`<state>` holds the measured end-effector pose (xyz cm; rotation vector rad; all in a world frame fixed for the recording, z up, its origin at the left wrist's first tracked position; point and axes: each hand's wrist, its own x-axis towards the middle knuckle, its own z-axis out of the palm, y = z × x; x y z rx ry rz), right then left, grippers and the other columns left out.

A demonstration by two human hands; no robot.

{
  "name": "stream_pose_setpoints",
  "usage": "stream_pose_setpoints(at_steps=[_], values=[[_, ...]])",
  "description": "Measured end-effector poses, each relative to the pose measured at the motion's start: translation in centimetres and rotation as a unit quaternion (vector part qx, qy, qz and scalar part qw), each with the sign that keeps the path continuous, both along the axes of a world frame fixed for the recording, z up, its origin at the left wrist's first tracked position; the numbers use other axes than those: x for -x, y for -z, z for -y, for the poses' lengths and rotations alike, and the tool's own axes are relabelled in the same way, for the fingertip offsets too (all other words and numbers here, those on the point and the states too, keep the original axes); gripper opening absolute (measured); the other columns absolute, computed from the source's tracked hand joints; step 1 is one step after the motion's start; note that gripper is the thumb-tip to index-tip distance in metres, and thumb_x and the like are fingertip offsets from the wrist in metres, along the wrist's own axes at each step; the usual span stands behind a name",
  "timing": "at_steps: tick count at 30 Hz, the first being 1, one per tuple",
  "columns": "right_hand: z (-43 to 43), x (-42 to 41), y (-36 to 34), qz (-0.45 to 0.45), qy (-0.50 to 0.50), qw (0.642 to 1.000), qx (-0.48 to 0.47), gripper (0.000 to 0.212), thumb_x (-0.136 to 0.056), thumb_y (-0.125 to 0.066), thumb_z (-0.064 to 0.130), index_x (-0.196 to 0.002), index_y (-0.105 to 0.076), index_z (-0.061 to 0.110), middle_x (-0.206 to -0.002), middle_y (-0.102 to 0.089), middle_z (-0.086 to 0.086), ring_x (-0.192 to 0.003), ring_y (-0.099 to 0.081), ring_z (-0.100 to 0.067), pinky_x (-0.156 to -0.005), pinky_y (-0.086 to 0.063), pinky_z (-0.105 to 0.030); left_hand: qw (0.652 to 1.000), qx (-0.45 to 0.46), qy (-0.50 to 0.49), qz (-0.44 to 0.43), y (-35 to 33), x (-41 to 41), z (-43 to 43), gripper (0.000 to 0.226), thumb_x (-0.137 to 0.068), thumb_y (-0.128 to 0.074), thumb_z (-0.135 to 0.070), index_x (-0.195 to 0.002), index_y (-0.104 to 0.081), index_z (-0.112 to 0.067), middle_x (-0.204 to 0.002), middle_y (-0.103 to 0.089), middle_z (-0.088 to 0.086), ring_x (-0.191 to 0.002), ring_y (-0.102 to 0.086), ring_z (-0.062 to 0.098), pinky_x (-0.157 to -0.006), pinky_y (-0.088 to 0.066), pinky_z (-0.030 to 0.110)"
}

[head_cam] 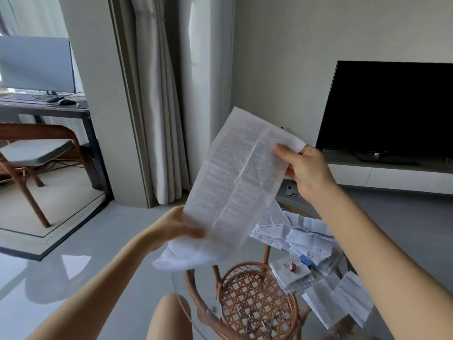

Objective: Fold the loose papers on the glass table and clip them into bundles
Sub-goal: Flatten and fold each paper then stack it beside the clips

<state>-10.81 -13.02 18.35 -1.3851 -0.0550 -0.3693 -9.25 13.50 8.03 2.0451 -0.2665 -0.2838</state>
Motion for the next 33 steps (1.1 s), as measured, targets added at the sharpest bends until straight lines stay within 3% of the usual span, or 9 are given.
stream_pose_setpoints(at_steps=[6, 10, 12, 15, 18, 20, 25, 29, 33], values=[[2.1, 0.0, -0.9, 0.022, -0.024, 0.999, -0.002, 0.012, -0.087, -0.063, 0.011, -0.094, -0.068, 0.019, -0.090, -0.073, 0.006, -0.085, -0.069, -0.010, -0.065, -0.055, -0.023, 0.989, -0.143, -0.026, 0.019, 5.9, -0.7, -0.3, 0.020, -0.070, -0.082, -0.018, -0.072, -0.063, -0.013, -0.068, -0.055, -0.007, -0.068, -0.051, 0.011, -0.058, -0.037, 0.016], [4.3, 0.0, -0.4, 0.025, -0.033, 0.998, 0.043, 0.017, -0.080, -0.066, 0.017, -0.097, -0.066, 0.017, -0.082, -0.074, 0.006, -0.077, -0.070, -0.009, -0.064, -0.055, -0.022, 0.957, -0.209, -0.094, 0.178, 7.2, -2.9, -0.7, 0.021, -0.079, -0.067, -0.023, -0.061, -0.060, -0.015, -0.070, -0.061, 0.006, -0.067, -0.056, 0.025, -0.053, -0.033, 0.028], [6.2, 0.4, 0.6, 0.022, -0.061, 0.997, 0.042, 0.037, -0.065, -0.072, 0.026, -0.100, -0.064, 0.016, -0.082, -0.074, 0.006, -0.076, -0.070, -0.009, -0.064, -0.055, -0.022, 0.926, -0.204, -0.164, 0.273, 7.3, -4.2, -0.9, 0.015, -0.081, -0.067, -0.019, -0.073, -0.065, -0.006, -0.075, -0.062, 0.010, -0.070, -0.057, 0.032, -0.055, -0.034, 0.031], [9.0, 1.1, 2.8, -0.006, -0.097, 0.994, 0.058, 0.068, -0.053, -0.087, 0.036, -0.112, -0.062, 0.011, -0.105, -0.072, -0.002, -0.095, -0.069, -0.017, -0.074, -0.056, -0.025, 0.915, -0.188, -0.219, 0.282, 6.9, -5.4, -0.3, 0.008, -0.081, -0.061, -0.004, -0.083, -0.055, -0.009, -0.072, -0.059, 0.011, -0.063, -0.048, 0.029, -0.054, -0.037, 0.032], [10.7, 1.6, 5.2, -0.047, -0.080, 0.995, 0.042, 0.093, -0.034, -0.094, 0.047, -0.111, -0.061, 0.008, -0.102, -0.072, -0.004, -0.092, -0.070, -0.019, -0.070, -0.057, -0.026, 0.931, -0.195, -0.177, 0.254, 7.7, -6.5, 0.2, 0.016, -0.077, -0.048, 0.006, -0.082, -0.045, -0.010, -0.067, -0.052, 0.014, -0.059, -0.035, 0.024, -0.051, -0.029, 0.030], [11.4, 1.7, 6.4, -0.071, -0.057, 0.996, 0.023, 0.098, -0.025, -0.095, 0.047, -0.108, -0.060, 0.008, -0.095, -0.073, -0.002, -0.085, -0.071, -0.018, -0.066, -0.057, -0.026, 0.934, -0.210, -0.136, 0.256, 8.3, -6.9, 0.1, 0.020, -0.077, -0.046, 0.010, -0.080, -0.047, -0.010, -0.068, -0.052, 0.012, -0.061, -0.039, 0.025, -0.051, -0.030, 0.029], [12.0, 1.3, 8.0, -0.080, -0.078, 0.994, -0.007, 0.085, -0.029, -0.096, 0.041, -0.101, -0.062, 0.011, -0.091, -0.073, -0.003, -0.084, -0.071, -0.018, -0.066, -0.058, -0.027, 0.903, -0.186, -0.120, 0.368, 8.2, -7.7, -0.9, 0.029, -0.074, -0.057, 0.017, -0.080, -0.073, -0.006, -0.079, -0.067, 0.007, -0.073, -0.059, 0.029, -0.064, -0.050, 0.033], [12.6, 1.2, 8.4, -0.089, -0.146, 0.985, -0.024, 0.041, -0.058, -0.085, 0.023, -0.095, -0.073, 0.010, -0.104, -0.071, -0.006, -0.096, -0.069, -0.022, -0.078, -0.058, -0.035, 0.872, -0.176, -0.129, 0.439, 8.3, -7.3, -0.8, 0.042, -0.051, -0.064, 0.026, -0.078, -0.076, -0.003, -0.079, -0.070, 0.010, -0.072, -0.064, 0.030, -0.068, -0.054, 0.036], [13.1, 2.9, 9.4, -0.116, -0.203, 0.971, 0.052, 0.054, -0.031, -0.097, 0.036, -0.075, -0.077, 0.012, -0.092, -0.073, -0.008, -0.089, -0.070, -0.023, -0.078, -0.057, -0.032, 0.863, -0.260, 0.047, 0.432, 12.1, -5.5, -0.6, 0.058, -0.040, -0.075, 0.023, -0.089, -0.077, -0.007, -0.093, -0.074, 0.008, -0.084, -0.071, 0.029, -0.070, -0.059, 0.043]])
